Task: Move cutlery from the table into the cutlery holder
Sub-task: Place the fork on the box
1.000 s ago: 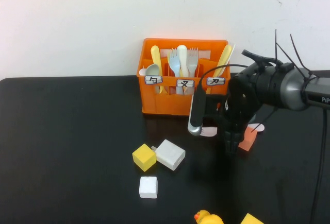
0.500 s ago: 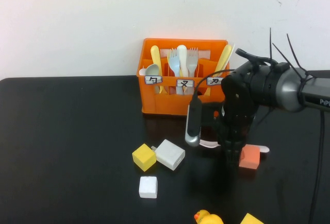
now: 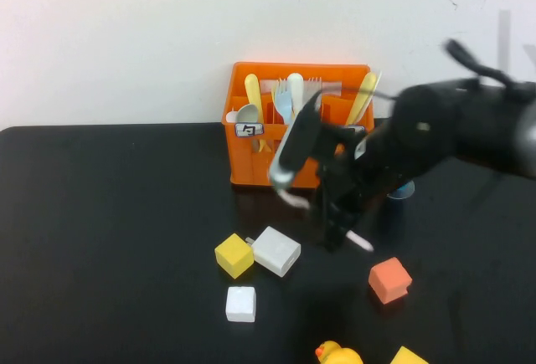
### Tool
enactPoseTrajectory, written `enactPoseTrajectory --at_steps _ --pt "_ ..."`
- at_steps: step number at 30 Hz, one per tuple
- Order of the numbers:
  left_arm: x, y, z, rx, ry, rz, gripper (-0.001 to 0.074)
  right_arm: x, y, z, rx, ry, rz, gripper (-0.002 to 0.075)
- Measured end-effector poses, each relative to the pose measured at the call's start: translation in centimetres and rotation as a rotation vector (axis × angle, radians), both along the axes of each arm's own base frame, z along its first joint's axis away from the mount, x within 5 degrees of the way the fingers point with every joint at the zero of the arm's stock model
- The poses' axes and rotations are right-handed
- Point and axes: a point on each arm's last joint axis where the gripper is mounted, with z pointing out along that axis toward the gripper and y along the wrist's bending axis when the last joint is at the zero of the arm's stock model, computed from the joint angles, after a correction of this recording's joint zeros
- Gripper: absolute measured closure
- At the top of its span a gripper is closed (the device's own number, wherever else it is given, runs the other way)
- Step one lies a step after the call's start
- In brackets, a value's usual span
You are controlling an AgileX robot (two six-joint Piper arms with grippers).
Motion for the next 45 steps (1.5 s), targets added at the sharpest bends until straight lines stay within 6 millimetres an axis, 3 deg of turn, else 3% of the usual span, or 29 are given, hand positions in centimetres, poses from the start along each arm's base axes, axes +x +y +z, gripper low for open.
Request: enactPoseTrajectory --at_steps 9,16,28,37,45 --pt "0.0 0.0 0.0 0.0 0.0 0.0 0.0736 -2.6 -2.8 3.4 0.417 -0.321 -0.397 0.0669" --pt "0.0 0.0 0.0 -0.004 0.0 0.001 0.0736 -2.5 -3.0 4.7 0.539 -0.509 -0.568 0.0671" --pt "0.0 0.0 0.0 -0.004 0.0 0.001 0.0736 -3.4 -1.2 5.5 0.411 -0.661 -0.353 0.0673" --pt "0.0 0.0 0.0 -0.004 0.0 0.001 0.0736 -3.5 -0.6 6.3 0.542 -0.669 -0.331 0.0673" --pt "0.0 0.0 0.0 -0.004 0.0 0.001 0.0736 -3.3 -0.1 8.2 0.829 -0.727 -0.208 0.0673"
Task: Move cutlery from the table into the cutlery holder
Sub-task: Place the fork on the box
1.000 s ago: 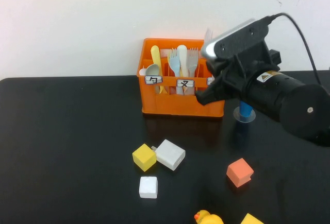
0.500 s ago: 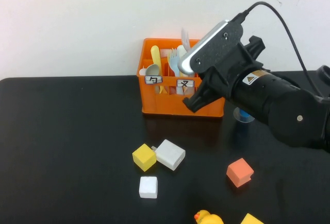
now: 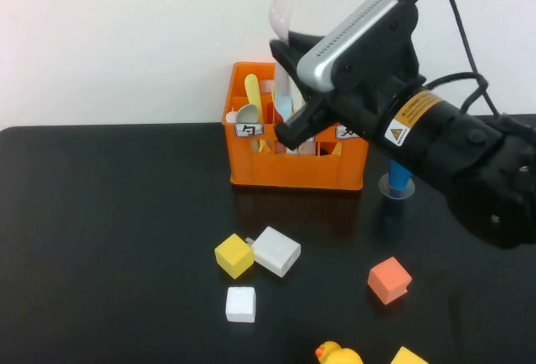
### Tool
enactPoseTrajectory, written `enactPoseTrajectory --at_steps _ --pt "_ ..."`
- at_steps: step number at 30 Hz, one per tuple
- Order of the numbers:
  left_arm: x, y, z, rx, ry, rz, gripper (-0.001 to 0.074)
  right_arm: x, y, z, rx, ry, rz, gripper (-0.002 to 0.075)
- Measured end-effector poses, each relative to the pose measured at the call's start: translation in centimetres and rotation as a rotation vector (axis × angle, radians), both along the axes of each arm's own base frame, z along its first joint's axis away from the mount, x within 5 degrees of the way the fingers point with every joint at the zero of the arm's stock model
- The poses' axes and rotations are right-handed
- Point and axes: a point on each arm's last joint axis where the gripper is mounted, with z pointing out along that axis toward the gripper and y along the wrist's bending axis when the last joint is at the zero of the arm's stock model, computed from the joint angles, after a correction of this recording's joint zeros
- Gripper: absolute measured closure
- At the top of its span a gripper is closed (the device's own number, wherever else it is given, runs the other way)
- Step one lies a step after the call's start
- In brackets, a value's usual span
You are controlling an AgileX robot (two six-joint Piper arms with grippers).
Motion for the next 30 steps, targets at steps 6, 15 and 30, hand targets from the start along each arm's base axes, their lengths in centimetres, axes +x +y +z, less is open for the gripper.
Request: enactPoseTrajectory --at_steps 6,15,30 --pt "0.0 0.0 0.0 0.003 0.002 -0.001 0.0736 1.5 0.3 -1.5 0.155 0.002 -0.039 0.0673" --pt "0.0 0.0 0.0 0.003 0.002 -0.001 0.0736 6.6 0.4 -5.5 0.169 0.068 -0.154 0.0673" --pt "0.0 0.0 0.0 0.003 0.002 -0.001 0.0736 8.9 0.5 -9.2 0.06 0.18 -0.204 0.0574"
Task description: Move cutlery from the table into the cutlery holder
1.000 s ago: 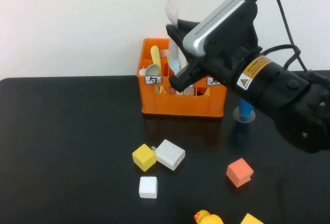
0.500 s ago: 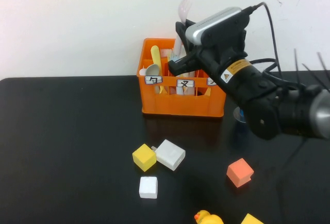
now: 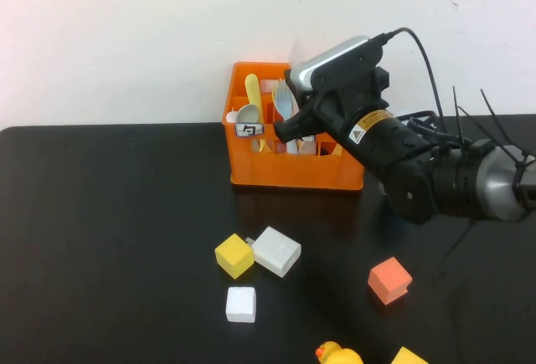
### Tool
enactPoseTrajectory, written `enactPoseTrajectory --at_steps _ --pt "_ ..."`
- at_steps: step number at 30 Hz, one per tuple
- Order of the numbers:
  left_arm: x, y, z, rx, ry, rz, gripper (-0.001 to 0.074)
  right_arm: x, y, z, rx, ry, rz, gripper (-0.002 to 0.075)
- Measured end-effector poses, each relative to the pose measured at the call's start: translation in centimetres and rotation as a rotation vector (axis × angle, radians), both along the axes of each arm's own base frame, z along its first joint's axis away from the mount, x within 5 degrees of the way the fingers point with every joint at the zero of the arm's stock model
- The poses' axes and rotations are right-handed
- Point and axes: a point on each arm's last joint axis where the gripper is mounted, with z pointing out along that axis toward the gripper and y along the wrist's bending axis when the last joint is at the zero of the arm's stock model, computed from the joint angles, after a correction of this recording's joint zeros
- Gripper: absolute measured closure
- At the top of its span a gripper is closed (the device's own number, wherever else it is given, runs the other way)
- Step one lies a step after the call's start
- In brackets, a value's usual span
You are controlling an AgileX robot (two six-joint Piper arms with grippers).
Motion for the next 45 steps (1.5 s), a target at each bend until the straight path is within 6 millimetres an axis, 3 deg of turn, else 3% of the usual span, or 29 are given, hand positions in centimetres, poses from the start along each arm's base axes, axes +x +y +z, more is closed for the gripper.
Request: enactPoseTrajectory --at_steps 3,7,11,14,18,25,32,37,45 --pt "0.0 0.0 0.0 0.0 0.0 0.0 0.0736 0.2 -0.4 -0.1 0.0 0.007 -0.011 0.0501" --pt "0.0 0.0 0.0 0.0 0.0 0.0 0.0736 0.4 -0.7 -0.1 0.0 0.009 -0.021 0.0475" --pt "0.0 0.0 0.0 -0.002 0.0 0.001 0.0736 -0.1 -0.9 1.9 -0.011 0.02 -0.005 0.0475" --pt "0.0 0.0 0.0 -0.002 0.0 0.001 0.0736 -1.8 -1.5 5.1 -0.016 0.005 0.036 0.0519" --pt "0.0 0.0 0.0 -0.002 0.0 0.001 0.0736 -5.4 -2.9 10.1 -0.015 -0.085 0.112 0.0666" --pt "0.0 0.0 0.0 -0.002 0.0 0.001 0.0736 -11.4 -5.6 14.4 -0.125 -0.202 0.21 0.0723" --pt "0.0 0.0 0.0 -0.002 0.0 0.001 0.0736 -18.6 -10.5 14.6 -0.291 -0.208 0.186 0.0727" --pt "0.0 0.0 0.0 -0.002 0.0 0.001 0.0736 -23.3 -13.8 12.9 -0.308 -0.208 0.154 0.0727" --pt "0.0 0.0 0.0 -0.002 0.0 0.001 0.0736 -27.9 -17.3 9.4 -0.326 -0.167 0.094 0.0727"
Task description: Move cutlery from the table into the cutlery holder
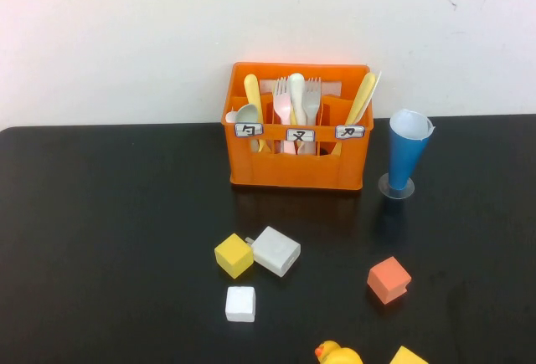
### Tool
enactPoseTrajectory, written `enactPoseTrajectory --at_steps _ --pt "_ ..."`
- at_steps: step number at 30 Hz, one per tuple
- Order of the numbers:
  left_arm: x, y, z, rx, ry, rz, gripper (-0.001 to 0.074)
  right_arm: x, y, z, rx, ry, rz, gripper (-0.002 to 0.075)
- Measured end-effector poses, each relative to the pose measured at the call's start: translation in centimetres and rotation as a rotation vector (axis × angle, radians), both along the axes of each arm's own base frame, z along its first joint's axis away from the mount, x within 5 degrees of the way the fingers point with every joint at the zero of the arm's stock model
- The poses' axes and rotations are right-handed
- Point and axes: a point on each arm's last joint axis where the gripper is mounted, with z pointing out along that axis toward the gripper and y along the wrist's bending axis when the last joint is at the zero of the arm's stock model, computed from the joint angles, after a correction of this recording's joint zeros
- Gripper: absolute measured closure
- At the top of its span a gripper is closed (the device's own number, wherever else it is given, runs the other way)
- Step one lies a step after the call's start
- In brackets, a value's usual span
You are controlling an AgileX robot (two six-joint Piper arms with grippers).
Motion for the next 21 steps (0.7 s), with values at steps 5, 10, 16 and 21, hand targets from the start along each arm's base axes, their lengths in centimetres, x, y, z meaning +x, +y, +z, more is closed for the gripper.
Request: enactPoseTrajectory --at_steps 5,10,16,21 --pt "0.0 0.0 0.0 0.004 0.0 -0.001 0.0736 -1.6 -1.1 -2.2 0.015 0.006 -0.013 0.0727" --pt "0.0 0.0 0.0 0.002 0.0 -0.001 0.0736 -3.0 -2.5 -5.0 0.002 -0.011 -0.055 0.0727" --pt "0.0 0.0 0.0 0.002 0.0 -0.001 0.0736 -4.0 -4.7 -8.5 0.034 0.079 -0.259 0.0727" --pt "0.0 0.0 0.0 0.002 0.0 -0.001 0.0736 -4.7 -6.0 -10.2 0.045 0.217 -0.431 0.0727"
